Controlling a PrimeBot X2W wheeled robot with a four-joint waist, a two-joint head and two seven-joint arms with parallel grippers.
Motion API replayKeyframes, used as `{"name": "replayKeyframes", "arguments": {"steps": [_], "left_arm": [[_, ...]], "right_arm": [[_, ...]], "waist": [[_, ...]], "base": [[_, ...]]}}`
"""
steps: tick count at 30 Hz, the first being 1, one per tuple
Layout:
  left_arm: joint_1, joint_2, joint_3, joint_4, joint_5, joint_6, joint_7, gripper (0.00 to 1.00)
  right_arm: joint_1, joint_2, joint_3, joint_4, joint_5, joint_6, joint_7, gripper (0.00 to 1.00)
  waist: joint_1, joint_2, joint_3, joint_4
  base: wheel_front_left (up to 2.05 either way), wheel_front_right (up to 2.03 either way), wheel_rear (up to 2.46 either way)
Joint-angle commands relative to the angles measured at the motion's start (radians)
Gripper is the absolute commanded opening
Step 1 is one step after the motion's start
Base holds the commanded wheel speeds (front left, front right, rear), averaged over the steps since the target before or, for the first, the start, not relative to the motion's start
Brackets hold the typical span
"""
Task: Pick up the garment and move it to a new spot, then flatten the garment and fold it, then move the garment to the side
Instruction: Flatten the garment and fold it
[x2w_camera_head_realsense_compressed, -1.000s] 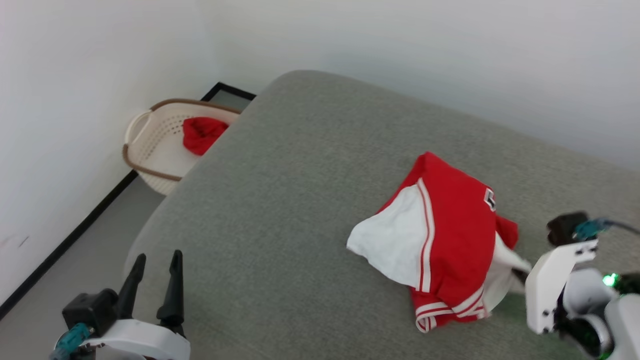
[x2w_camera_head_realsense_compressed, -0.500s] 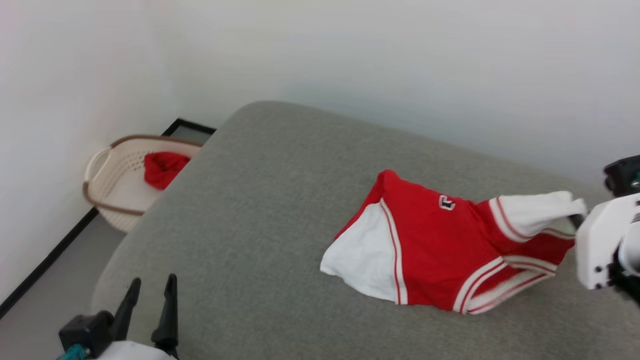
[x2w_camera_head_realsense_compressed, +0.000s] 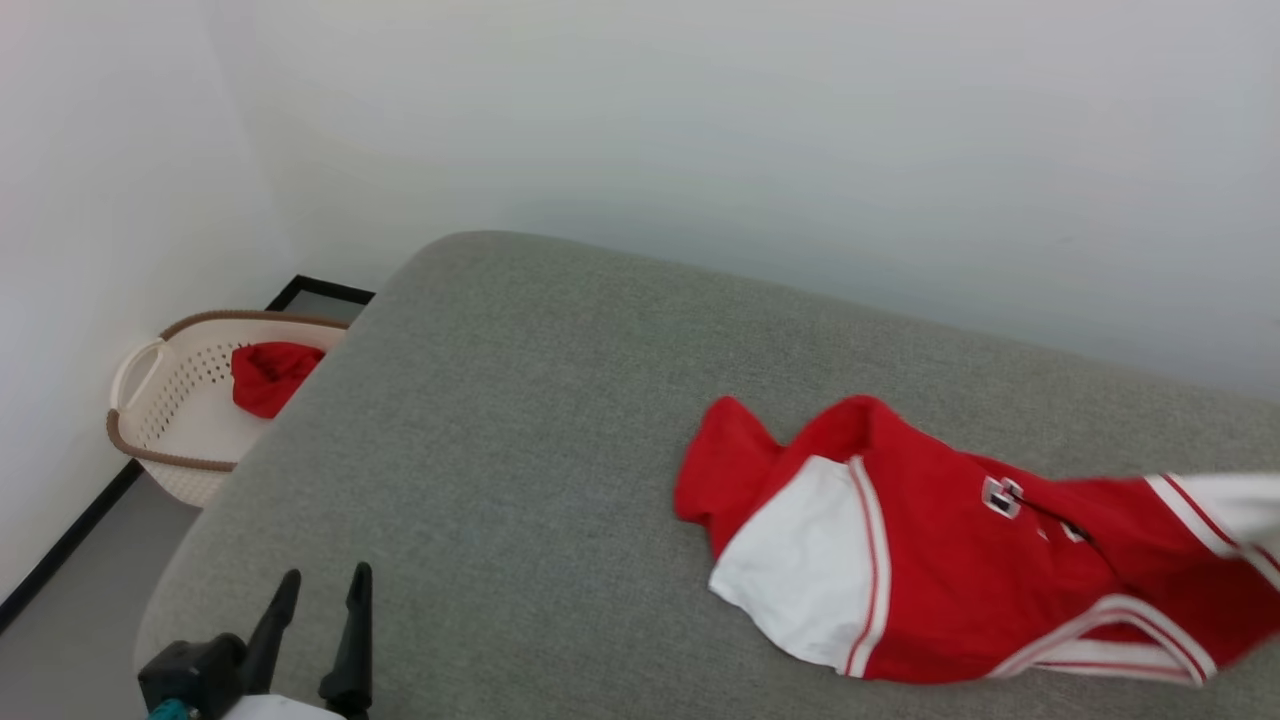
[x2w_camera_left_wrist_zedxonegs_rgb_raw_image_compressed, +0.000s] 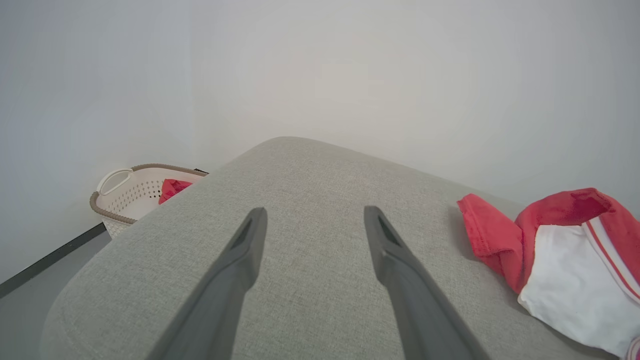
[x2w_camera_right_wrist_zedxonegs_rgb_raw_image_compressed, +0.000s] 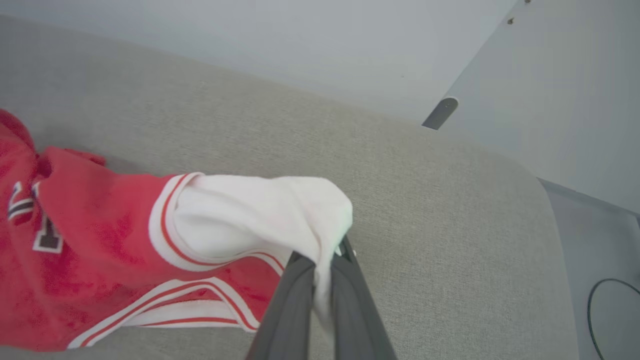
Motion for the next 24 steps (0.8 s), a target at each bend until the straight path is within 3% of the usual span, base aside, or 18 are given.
{"name": "replayKeyframes", "arguments": {"steps": [1, 8, 13, 15, 24], "left_arm": [[0.003, 0.004, -0.004, 0.004, 0.0, -0.003, 0.0, 1.0], [-0.015, 0.004, -0.022, 0.015, -0.009, -0.003, 0.0, 1.0], [-0.033, 0.005, -0.03, 0.019, -0.01, -0.003, 0.0, 1.0], [-0.035, 0.006, -0.033, 0.024, -0.01, -0.003, 0.0, 1.0], [-0.044, 0.039, -0.042, 0.002, -0.024, -0.004, 0.005, 1.0]], "right_arm": [[0.027, 0.008, -0.039, 0.022, -0.024, -0.001, -0.01, 0.0], [0.086, 0.074, -0.157, 0.13, -0.065, -0.001, -0.032, 0.0], [0.084, 0.106, -0.185, 0.204, -0.076, -0.001, -0.106, 0.0], [0.068, 0.109, -0.171, 0.224, -0.082, -0.001, -0.15, 1.0], [-0.011, 0.07, -0.065, 0.163, -0.062, -0.001, -0.282, 1.0]], "waist": [[0.0, -0.0001, 0.004, -0.001], [0.0, -0.0001, 0.022, -0.005], [0.0, -0.0001, 0.041, -0.014], [0.0, -0.0001, 0.044, -0.022], [0.0, -0.0001, 0.033, -0.096]], "base": [[0.0, 0.0, 0.0], [0.0, 0.0, 0.0], [0.0, 0.0, 0.0], [0.0, 0.0, 0.0], [0.0, 0.0, 0.0]]}}
